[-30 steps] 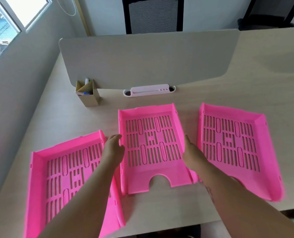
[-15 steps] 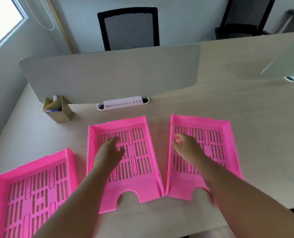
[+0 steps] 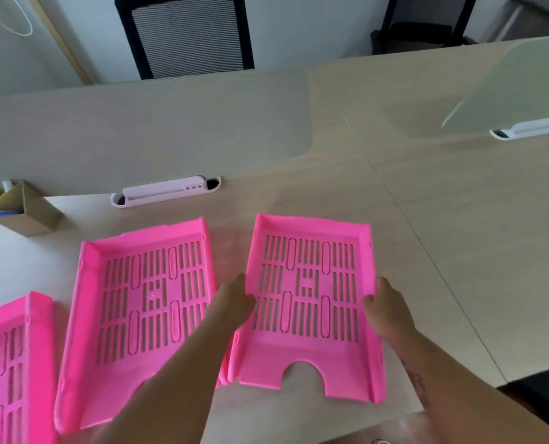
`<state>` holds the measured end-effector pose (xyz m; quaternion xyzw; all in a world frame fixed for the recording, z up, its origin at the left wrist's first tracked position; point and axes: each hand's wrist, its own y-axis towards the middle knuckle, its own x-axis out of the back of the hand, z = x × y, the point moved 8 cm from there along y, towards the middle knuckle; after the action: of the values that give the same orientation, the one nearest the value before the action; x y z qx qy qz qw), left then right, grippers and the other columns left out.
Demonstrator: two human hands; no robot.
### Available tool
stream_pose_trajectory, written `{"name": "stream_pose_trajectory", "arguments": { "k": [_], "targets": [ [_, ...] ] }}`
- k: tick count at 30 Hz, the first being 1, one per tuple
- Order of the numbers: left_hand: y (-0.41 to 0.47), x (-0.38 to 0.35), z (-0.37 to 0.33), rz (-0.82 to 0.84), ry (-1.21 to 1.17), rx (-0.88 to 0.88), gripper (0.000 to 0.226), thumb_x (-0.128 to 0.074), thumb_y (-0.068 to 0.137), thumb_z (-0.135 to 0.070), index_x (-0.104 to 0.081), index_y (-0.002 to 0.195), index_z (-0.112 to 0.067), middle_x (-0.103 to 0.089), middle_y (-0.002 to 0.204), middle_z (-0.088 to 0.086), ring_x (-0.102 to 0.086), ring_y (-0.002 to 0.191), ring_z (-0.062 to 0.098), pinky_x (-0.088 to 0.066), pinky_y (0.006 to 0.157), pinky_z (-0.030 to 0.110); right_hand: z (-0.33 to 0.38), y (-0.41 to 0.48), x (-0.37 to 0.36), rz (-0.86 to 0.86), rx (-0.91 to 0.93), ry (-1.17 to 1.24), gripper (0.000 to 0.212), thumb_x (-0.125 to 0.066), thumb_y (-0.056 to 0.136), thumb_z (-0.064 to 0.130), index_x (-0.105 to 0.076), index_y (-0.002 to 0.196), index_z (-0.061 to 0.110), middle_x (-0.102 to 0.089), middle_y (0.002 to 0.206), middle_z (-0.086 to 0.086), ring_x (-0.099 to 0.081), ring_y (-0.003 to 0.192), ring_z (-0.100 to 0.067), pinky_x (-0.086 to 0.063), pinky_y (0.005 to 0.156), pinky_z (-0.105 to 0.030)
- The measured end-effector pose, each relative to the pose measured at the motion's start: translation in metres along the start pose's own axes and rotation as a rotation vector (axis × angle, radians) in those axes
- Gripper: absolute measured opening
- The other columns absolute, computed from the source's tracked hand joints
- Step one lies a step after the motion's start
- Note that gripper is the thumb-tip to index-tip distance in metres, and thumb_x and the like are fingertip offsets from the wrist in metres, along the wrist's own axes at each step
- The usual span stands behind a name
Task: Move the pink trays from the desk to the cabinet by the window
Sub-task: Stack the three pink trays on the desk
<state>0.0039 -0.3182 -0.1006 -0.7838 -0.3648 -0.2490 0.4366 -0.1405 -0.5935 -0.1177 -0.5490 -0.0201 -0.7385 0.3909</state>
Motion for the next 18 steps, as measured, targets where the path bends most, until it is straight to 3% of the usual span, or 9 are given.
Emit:
{"name": "stream_pose_trajectory", "arguments": {
  "k": [1, 4, 8, 13, 16, 18],
  "targets": [
    [0.001, -0.002, 0.0, 0.023, 0.008, 0.009, 0.032, -0.048, 0.098, -0.003, -0.053, 0.13, -0.001, -0.067, 0.109, 0.013, -0.058, 0.074, 0.019, -0.043, 0.045, 0.014, -0.001, 0.002, 0.0, 0.022, -0.003, -0.001, 0.032, -0.045, 0.096, 0.011, -0.05, 0.125, 0.0, -0.066, 0.112, -0.019, -0.066, 0.085, -0.031, -0.055, 0.062, -0.035],
    [0.002, 0.012, -0.009, 0.015, -0.001, 0.013, 0.029, -0.047, 0.097, -0.003, -0.055, 0.124, 0.001, -0.059, 0.098, 0.006, -0.061, 0.079, 0.023, -0.049, 0.056, 0.021, 0.011, 0.006, 0.017, -0.02, 0.068, 0.029, 0.022, -0.043, 0.096, 0.013, -0.055, 0.112, 0.002, -0.065, 0.092, -0.012, -0.062, 0.067, -0.024, -0.052, 0.052, -0.035],
    [-0.005, 0.049, -0.021, -0.066, 0.014, -0.031, 0.022, -0.048, 0.096, -0.008, -0.056, 0.116, -0.001, -0.055, 0.091, 0.004, -0.057, 0.076, 0.022, -0.045, 0.055, 0.024, 0.051, 0.0, 0.056, -0.136, 0.214, 0.019, 0.013, -0.043, 0.095, 0.014, -0.05, 0.096, 0.003, -0.039, 0.064, 0.003, -0.039, 0.049, -0.013, -0.032, 0.044, -0.028],
    [-0.033, 0.108, 0.026, -0.204, -0.022, 0.034, 0.023, -0.05, 0.096, -0.006, -0.06, 0.115, 0.0, -0.061, 0.098, 0.009, -0.058, 0.081, 0.022, -0.052, 0.071, 0.029, 0.13, -0.024, 0.041, -0.09, 0.375, 0.062, 0.012, -0.044, 0.095, 0.011, -0.044, 0.084, 0.007, -0.037, 0.062, 0.001, -0.035, 0.047, -0.014, -0.028, 0.044, -0.027],
    [-0.057, 0.144, 0.082, -0.29, 0.016, 0.11, 0.018, -0.051, 0.095, -0.007, -0.062, 0.109, 0.0, -0.055, 0.082, 0.003, -0.053, 0.071, 0.02, -0.038, 0.054, 0.022, 0.183, -0.046, 0.001, 0.006, 0.46, 0.079, 0.007, -0.044, 0.096, 0.011, -0.048, 0.091, 0.007, -0.042, 0.066, 0.002, -0.036, 0.049, -0.011, -0.029, 0.044, -0.024],
    [-0.074, 0.165, 0.122, -0.334, 0.037, 0.173, 0.009, -0.052, 0.094, -0.006, -0.059, 0.096, -0.001, -0.05, 0.077, 0.004, -0.049, 0.07, 0.022, -0.031, 0.051, 0.026, 0.215, -0.063, -0.029, 0.072, 0.5, 0.099, 0.017, -0.044, 0.096, 0.013, -0.053, 0.106, 0.002, -0.053, 0.077, -0.005, -0.041, 0.053, -0.012, -0.032, 0.045, -0.025]
  ]
}}
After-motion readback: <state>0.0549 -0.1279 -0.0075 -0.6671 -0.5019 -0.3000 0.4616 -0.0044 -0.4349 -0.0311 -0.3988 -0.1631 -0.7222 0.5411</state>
